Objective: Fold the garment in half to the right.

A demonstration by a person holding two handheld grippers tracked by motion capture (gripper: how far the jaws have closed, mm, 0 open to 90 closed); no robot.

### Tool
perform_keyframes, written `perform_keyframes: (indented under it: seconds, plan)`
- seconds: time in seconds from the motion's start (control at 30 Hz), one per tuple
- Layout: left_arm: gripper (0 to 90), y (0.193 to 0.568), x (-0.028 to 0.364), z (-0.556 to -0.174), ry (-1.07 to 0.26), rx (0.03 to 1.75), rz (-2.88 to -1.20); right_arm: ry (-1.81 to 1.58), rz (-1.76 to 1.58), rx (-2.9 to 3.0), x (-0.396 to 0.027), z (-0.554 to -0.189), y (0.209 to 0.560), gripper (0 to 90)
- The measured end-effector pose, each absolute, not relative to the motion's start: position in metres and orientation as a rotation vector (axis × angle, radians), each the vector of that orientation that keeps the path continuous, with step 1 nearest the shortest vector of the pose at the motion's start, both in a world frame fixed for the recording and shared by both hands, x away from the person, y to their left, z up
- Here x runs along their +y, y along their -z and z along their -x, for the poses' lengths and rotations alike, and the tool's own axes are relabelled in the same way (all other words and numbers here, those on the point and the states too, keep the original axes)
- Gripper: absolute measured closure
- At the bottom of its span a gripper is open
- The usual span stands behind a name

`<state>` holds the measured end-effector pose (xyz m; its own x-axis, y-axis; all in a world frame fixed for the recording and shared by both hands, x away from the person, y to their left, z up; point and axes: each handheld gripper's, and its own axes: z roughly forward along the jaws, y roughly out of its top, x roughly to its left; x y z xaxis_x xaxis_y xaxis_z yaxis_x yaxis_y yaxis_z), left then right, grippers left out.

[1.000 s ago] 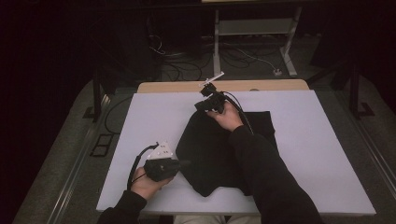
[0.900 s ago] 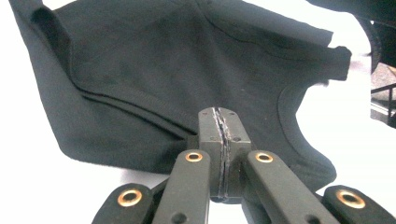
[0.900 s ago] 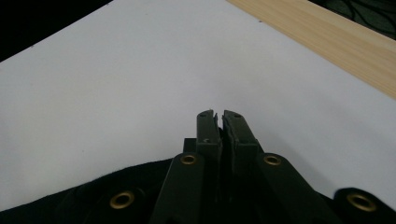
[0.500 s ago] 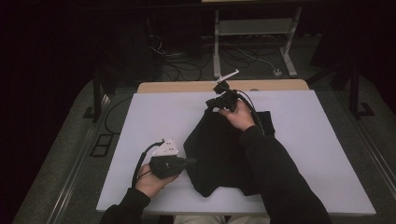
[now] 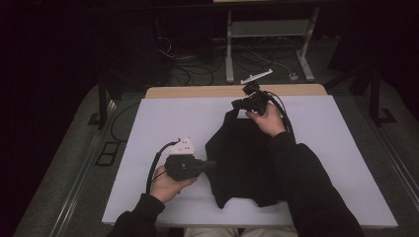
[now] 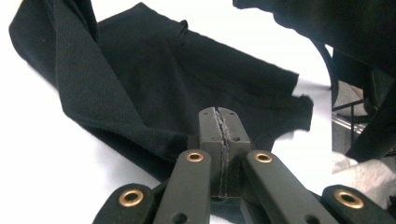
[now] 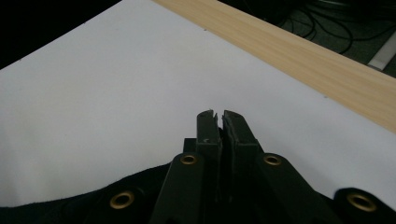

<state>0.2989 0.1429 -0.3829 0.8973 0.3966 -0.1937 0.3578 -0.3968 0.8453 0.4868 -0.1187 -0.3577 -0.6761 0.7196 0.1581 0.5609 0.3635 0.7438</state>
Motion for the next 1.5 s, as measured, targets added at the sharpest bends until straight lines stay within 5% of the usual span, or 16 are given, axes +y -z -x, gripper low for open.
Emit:
perform_keyframes:
  seconds: [1.5]
  plan:
    - [88.4,0.377,0.016,-0.308,0.063,0.346,-2.117,-1.223,-1.327,2.293,-0.235,-0.465,0.373,83.9]
